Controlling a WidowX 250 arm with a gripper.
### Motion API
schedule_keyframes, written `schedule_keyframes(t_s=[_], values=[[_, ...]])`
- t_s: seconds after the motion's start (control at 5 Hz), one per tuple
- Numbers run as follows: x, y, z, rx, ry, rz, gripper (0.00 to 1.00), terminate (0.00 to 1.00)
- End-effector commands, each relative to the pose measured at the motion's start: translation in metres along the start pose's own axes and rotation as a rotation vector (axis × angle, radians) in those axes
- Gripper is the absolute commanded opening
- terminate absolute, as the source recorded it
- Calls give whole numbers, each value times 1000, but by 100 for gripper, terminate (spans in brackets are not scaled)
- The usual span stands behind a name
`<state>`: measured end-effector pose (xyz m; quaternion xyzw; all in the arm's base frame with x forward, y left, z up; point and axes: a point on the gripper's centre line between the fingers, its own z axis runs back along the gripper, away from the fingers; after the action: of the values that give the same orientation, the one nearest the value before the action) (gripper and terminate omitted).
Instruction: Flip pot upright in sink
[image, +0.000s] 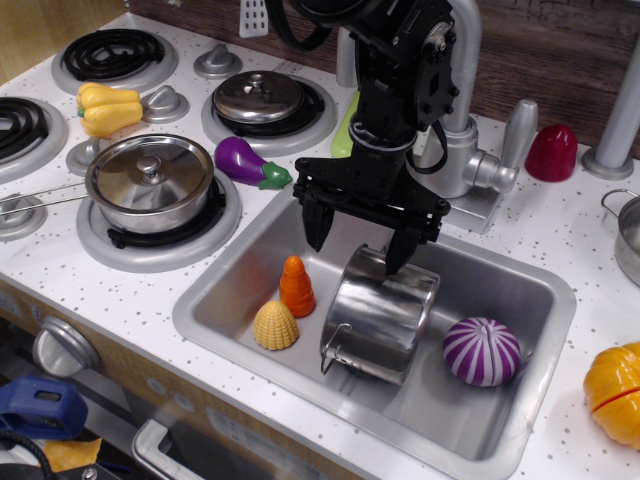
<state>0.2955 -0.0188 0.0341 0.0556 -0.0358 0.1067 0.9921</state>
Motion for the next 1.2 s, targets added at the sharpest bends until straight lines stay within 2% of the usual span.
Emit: schedule_keyframes(t_s=[0.0,0.4,0.6,0.8,1.0], values=[[0,0,0,0,0,0,100,0],[-1,1,1,-232,41,56,100,0],[0,1,-1,-359,13,88,100,0],[-3,-1,-3,-477,14,121,100,0],[-4,-1,-4,-619,23,154,100,0]])
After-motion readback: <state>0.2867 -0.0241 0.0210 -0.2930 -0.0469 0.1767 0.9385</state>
